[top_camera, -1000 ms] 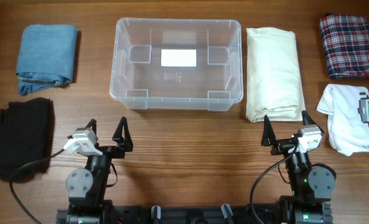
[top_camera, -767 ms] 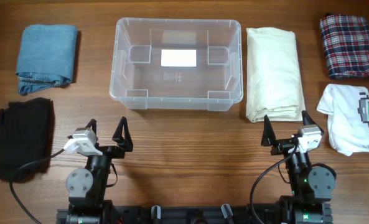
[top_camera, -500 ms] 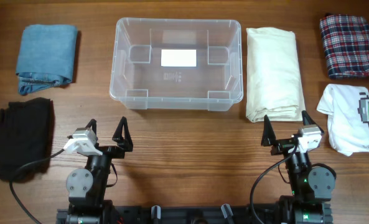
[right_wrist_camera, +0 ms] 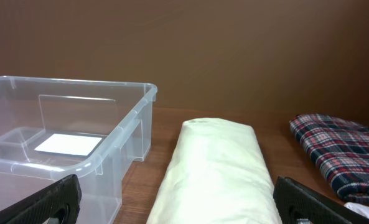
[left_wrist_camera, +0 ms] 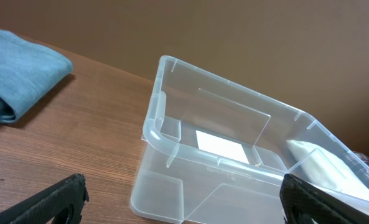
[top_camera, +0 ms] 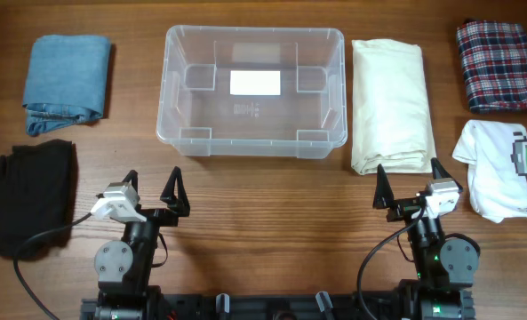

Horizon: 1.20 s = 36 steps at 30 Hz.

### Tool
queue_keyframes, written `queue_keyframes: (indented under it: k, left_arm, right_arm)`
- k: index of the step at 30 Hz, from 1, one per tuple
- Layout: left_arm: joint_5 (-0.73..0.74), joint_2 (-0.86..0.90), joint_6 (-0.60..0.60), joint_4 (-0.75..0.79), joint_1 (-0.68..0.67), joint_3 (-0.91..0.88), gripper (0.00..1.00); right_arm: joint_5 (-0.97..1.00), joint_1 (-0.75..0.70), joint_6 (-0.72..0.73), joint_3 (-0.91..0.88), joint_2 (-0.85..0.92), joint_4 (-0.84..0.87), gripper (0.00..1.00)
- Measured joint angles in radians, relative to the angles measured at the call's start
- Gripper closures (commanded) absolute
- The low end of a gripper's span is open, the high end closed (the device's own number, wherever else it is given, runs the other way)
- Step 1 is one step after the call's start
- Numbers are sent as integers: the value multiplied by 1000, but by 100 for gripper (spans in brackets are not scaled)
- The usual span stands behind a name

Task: Pack container

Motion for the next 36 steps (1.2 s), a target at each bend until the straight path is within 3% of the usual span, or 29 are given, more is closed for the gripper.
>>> queue_keyframes:
  k: [10,13,16,19,23,27,30,36]
  left_arm:
    - [0,0,0,0,0,0,0]
    - [0,0,0,0,0,0,0]
    - [0,0,0,0,0,0,0]
    - [0,1,0,-1,0,0,0]
    - [0,0,0,-1,0,0,0]
    - [0,0,0,-2,0,0,0]
    - [-1,0,0,-2,0,0,0]
    - [-3,0,0,-2,0,0,0]
  right_arm:
    - [-49,0,-50,10,0,19,0]
    - [-49,0,-69,128,56,-45,0]
    - [-50,0,-82,361,266,-63,0]
    - [-50,0,-91,662,528,-192,0]
    - [-58,-8,-137,1080,850,-451,0]
    - [-132,-116,-216,1497,1196,-764,0]
    - [-224,-211,-230,1604,1386,-846,0]
    - [-335,-343,-188,1609,1643,-863,0]
